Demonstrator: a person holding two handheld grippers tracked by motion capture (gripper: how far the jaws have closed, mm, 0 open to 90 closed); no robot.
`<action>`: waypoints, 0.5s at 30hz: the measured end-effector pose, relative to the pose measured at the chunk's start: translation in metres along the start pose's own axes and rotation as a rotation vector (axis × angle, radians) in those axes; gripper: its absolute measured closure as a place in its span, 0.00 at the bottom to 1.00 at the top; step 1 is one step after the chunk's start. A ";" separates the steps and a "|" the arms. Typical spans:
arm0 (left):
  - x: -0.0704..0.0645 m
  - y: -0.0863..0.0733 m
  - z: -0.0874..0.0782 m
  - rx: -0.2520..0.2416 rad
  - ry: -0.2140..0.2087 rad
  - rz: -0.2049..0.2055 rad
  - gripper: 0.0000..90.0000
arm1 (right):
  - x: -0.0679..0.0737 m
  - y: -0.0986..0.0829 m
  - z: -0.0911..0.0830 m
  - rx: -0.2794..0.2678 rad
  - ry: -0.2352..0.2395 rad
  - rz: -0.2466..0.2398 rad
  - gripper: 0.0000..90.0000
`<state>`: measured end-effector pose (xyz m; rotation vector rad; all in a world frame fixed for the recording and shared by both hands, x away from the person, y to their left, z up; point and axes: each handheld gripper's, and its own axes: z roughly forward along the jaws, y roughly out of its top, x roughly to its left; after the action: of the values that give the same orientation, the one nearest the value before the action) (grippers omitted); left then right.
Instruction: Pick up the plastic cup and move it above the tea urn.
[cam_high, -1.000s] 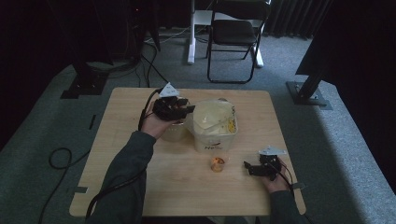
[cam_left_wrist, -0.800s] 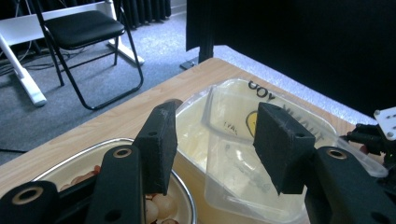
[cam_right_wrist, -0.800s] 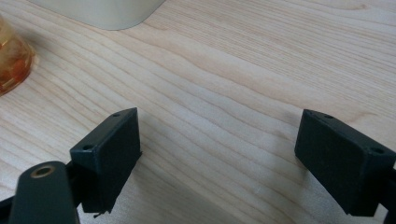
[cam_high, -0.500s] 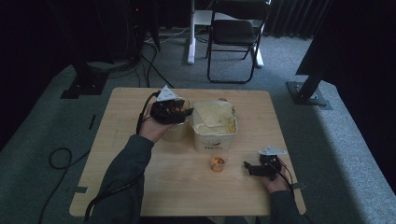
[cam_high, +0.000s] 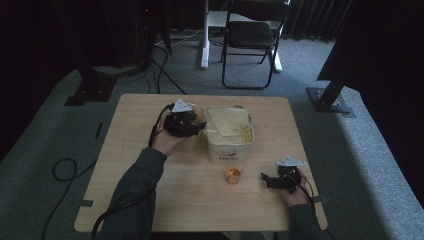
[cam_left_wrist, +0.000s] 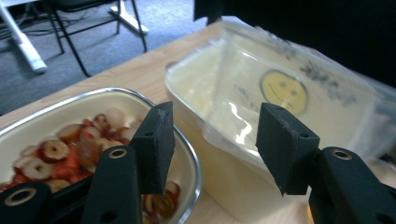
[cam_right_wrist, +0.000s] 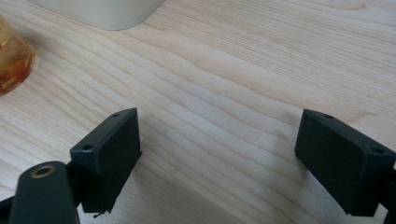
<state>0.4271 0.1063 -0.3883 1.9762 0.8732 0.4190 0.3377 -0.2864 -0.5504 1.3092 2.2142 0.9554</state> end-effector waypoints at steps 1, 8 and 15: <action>0.000 0.001 0.000 -0.007 0.018 -0.009 0.52 | 0.000 0.000 0.000 0.000 0.000 0.000 0.15; -0.010 0.010 0.003 -0.036 0.006 -0.006 0.52 | 0.000 0.000 0.000 0.000 0.000 -0.002 0.15; -0.017 0.018 0.008 -0.042 -0.009 0.005 0.52 | 0.000 0.000 0.000 0.000 0.000 -0.001 0.15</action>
<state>0.4272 0.0830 -0.3770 1.9414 0.8471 0.4274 0.3378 -0.2864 -0.5505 1.3078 2.2148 0.9557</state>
